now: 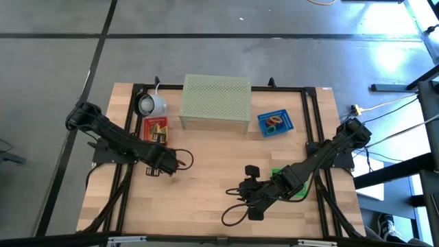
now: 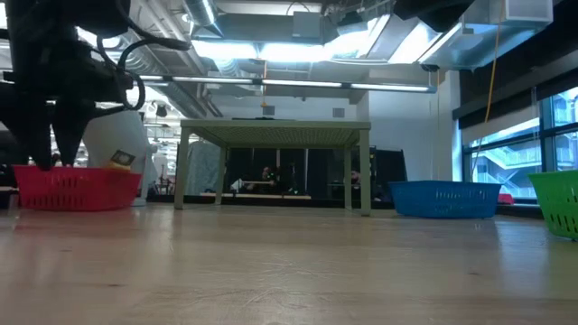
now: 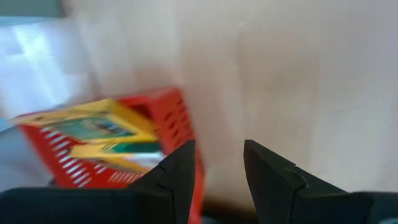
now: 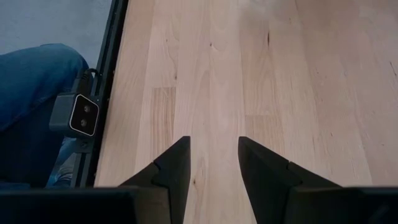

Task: Pick & Place Office Desk Supplies
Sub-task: Put the red bin on the shelf

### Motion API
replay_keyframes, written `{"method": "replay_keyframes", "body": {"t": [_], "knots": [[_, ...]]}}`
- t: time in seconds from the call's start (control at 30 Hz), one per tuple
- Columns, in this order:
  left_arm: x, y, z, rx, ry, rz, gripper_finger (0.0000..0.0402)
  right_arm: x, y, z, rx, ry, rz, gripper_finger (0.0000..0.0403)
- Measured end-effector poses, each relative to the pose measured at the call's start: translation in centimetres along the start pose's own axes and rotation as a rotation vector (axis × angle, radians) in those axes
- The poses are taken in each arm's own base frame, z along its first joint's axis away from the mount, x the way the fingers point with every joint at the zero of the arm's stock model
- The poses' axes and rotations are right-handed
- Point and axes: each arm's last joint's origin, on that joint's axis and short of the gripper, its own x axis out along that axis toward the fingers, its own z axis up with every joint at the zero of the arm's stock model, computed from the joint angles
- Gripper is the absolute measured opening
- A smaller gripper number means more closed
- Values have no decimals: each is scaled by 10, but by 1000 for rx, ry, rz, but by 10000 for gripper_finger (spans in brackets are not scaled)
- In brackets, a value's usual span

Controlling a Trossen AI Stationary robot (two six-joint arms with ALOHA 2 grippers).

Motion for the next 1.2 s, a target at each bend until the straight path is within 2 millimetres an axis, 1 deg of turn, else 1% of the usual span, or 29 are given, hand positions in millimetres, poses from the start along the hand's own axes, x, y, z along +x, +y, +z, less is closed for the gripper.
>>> {"method": "replay_keyframes", "body": {"t": [0.27,0.37,0.53,0.63,0.8,0.87,0.93,1.1,1.2], "knots": [[-1,5,-6,14,42,101,129,0,0,0,0,0,0,135],[0,5,-6,-20,34,117,129,0,0,0,0,0,0,135],[12,2,-7,-61,6,116,129,0,0,0,0,0,0,135],[20,1,-12,-63,28,127,129,0,0,0,0,0,0,135],[23,3,-13,-146,36,128,125,0,0,0,0,0,0,135],[24,3,-11,-164,29,123,112,0,0,0,0,0,0,135],[24,4,-9,-174,15,115,91,0,0,0,0,0,0,135],[25,3,-3,-189,-32,68,18,0,0,0,0,0,0,135],[25,3,-2,-203,-39,53,10,0,0,0,0,0,0,135]]}}
